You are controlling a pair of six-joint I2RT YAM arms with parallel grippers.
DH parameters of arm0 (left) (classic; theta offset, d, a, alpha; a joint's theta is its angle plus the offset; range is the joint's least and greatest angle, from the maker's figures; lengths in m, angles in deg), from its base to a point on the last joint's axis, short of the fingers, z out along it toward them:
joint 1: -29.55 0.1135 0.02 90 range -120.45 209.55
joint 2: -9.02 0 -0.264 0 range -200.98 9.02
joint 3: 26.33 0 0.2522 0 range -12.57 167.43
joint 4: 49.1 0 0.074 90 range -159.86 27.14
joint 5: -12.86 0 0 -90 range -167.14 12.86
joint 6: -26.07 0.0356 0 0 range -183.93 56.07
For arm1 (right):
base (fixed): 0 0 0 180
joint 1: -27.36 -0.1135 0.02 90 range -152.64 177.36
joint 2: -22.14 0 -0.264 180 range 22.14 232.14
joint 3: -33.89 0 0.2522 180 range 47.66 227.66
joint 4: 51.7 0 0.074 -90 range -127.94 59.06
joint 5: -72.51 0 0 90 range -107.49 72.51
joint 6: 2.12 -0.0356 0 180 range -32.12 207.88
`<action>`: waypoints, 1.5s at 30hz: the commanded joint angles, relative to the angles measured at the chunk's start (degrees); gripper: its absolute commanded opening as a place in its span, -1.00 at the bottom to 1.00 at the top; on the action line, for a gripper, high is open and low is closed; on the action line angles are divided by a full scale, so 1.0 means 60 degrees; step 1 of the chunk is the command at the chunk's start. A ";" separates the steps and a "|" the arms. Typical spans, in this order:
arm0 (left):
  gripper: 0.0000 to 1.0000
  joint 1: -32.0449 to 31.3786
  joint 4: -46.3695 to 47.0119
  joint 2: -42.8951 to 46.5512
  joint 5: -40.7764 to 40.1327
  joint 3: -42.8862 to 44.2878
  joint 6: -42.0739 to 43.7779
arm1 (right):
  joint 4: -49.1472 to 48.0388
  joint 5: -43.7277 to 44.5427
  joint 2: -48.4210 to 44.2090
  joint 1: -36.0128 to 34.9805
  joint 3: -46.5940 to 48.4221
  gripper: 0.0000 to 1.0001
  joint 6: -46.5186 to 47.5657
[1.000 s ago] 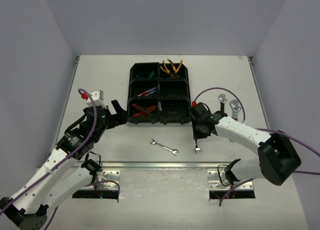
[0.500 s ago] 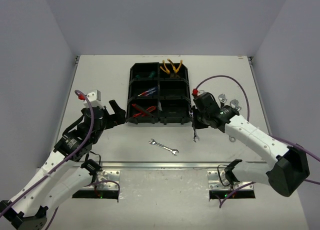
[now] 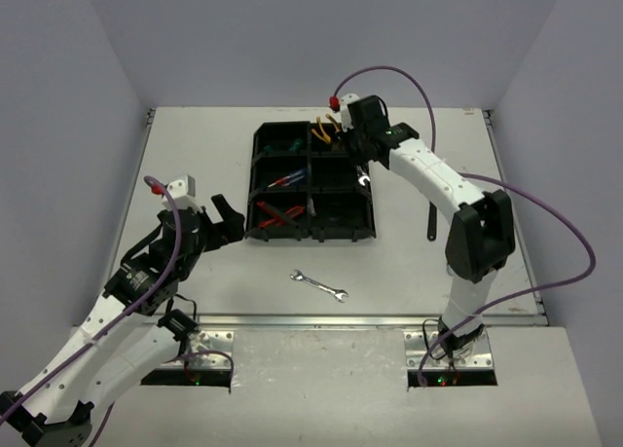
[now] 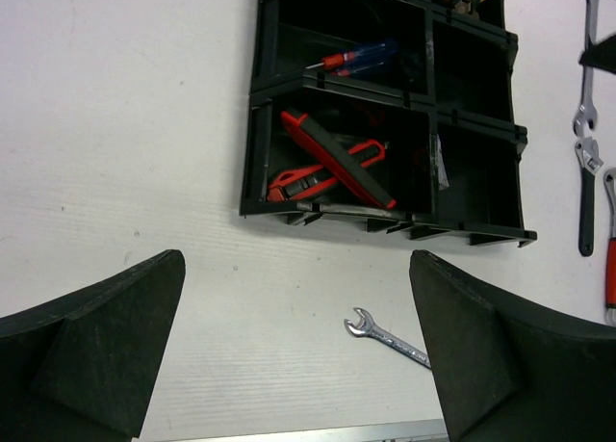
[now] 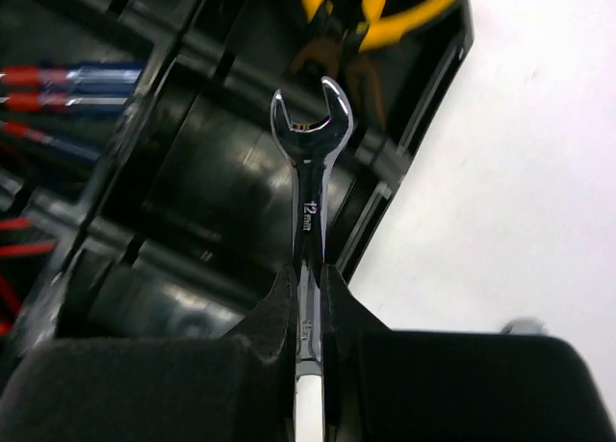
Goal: Sort the tools into containers
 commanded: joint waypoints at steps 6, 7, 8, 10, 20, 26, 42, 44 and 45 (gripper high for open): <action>1.00 -0.0033 0.0441 0.0269 0.0120 -0.0077 0.0102 | -0.2038 -0.1593 0.1611 0.0393 0.0885 -1.00 0.4497; 1.00 -0.0033 0.0478 0.0306 0.0159 -0.0093 0.0123 | -0.2187 -0.1954 0.1539 0.0452 0.0621 -1.00 0.4606; 1.00 -0.0033 0.0523 0.0351 0.0222 -0.0111 0.0150 | -0.2348 -0.2393 0.1441 0.0523 0.0271 -1.00 0.4732; 1.00 -0.0033 0.0542 0.0357 0.0256 -0.0114 0.0195 | -0.2629 -0.3027 0.1236 0.0575 -0.0201 -1.00 0.4803; 1.00 -0.0033 0.0602 0.0252 0.0374 -0.0130 0.0268 | -0.3247 -0.3221 0.0520 0.0606 -0.1185 0.16 0.4554; 1.00 -0.0033 0.0567 0.0154 0.0277 -0.0122 0.0234 | -0.1980 -0.3237 -0.0318 0.0556 0.0171 0.98 0.2873; 1.00 -0.0018 0.0036 0.0061 0.0270 0.0449 0.0218 | 0.1362 -0.0622 -0.3177 -0.3183 -0.2712 0.98 -0.1651; 1.00 -0.0018 -0.0127 -0.0165 0.0277 0.0875 0.0529 | 0.1263 -0.0724 -0.3203 -0.3636 -0.2938 0.98 -0.1854; 1.00 -0.0004 -0.0244 -0.0227 0.0032 0.0882 0.0534 | 0.1391 -0.0595 -0.3201 -0.3642 -0.2925 0.98 -0.1957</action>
